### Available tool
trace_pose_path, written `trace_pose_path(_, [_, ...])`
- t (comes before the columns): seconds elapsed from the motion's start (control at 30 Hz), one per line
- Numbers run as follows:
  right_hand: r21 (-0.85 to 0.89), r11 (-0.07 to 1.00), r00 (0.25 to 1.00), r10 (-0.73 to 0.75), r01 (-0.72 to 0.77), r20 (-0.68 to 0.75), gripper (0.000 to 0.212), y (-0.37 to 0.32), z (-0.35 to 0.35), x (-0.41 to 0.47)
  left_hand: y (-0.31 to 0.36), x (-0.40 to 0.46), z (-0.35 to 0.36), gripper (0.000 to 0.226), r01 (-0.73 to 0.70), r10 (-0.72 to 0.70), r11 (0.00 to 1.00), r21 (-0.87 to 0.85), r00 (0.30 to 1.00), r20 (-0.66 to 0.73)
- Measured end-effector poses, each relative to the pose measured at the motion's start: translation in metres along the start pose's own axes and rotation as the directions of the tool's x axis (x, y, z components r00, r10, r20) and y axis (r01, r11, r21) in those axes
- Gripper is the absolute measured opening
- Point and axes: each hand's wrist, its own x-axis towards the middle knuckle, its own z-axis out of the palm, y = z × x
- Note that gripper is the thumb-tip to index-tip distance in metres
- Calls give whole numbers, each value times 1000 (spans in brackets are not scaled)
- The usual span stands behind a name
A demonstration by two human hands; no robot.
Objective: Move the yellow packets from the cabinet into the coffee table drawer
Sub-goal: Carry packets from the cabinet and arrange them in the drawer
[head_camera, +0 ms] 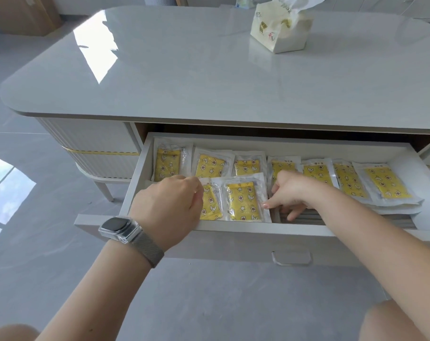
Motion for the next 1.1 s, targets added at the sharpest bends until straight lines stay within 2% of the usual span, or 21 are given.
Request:
trace_pose_path(0.07, [-25,999,996,-25,23,-83,45,6,-6,2,-10,-2,-6,36,62,-62,998,10,998,-10])
trace_pose_path(0.17, [5,996,971,-80,84,-225,29,12,-9,2,-22,-7,-12,37,134,-133,991,23,991,-27])
trace_pose_path(0.27, [-22,989,940,-147,148,-306,18,12,-8,0,-32,-9,-14,35,179,-180,983,-42,983,-20])
trace_pose_path(0.37, [-138,983,948,-156,122,-276,16,9,-6,2,-27,-10,-11,30,203,-211,969,-140,976,-47])
trace_pose_path(0.47, [-256,965,969,-122,65,-215,16,4,0,6,1,-10,-9,24,132,-181,955,-266,968,-172])
trace_pose_path(0.57, [-298,953,981,-102,48,-168,23,-2,8,6,20,-14,-7,22,110,-173,946,-306,967,-186])
trace_pose_path(0.63, [-335,941,978,-113,48,-178,32,-4,12,3,23,-22,-12,20,111,-170,947,-302,969,-180])
trace_pose_path(0.73, [-354,934,956,-151,54,-252,36,-9,13,-7,24,-31,-26,16,66,-166,913,-403,962,-218])
trace_pose_path(0.83, [-394,912,937,-229,113,-262,38,-16,15,-36,16,-39,-39,20,89,-164,900,-426,976,-142])
trace_pose_path(0.93, [-463,867,938,-295,183,-182,36,-22,5,-81,14,-59,-62,24,220,-205,916,-335,975,81])
trace_pose_path(1.0, [-485,852,947,-293,197,-129,34,-33,-17,-116,25,-74,-93,26,280,-220,902,-329,953,208])
trace_pose_path(1.1, [-507,846,975,-218,163,-50,28,-52,-62,-172,40,-87,-155,30,273,-175,921,-279,928,330])
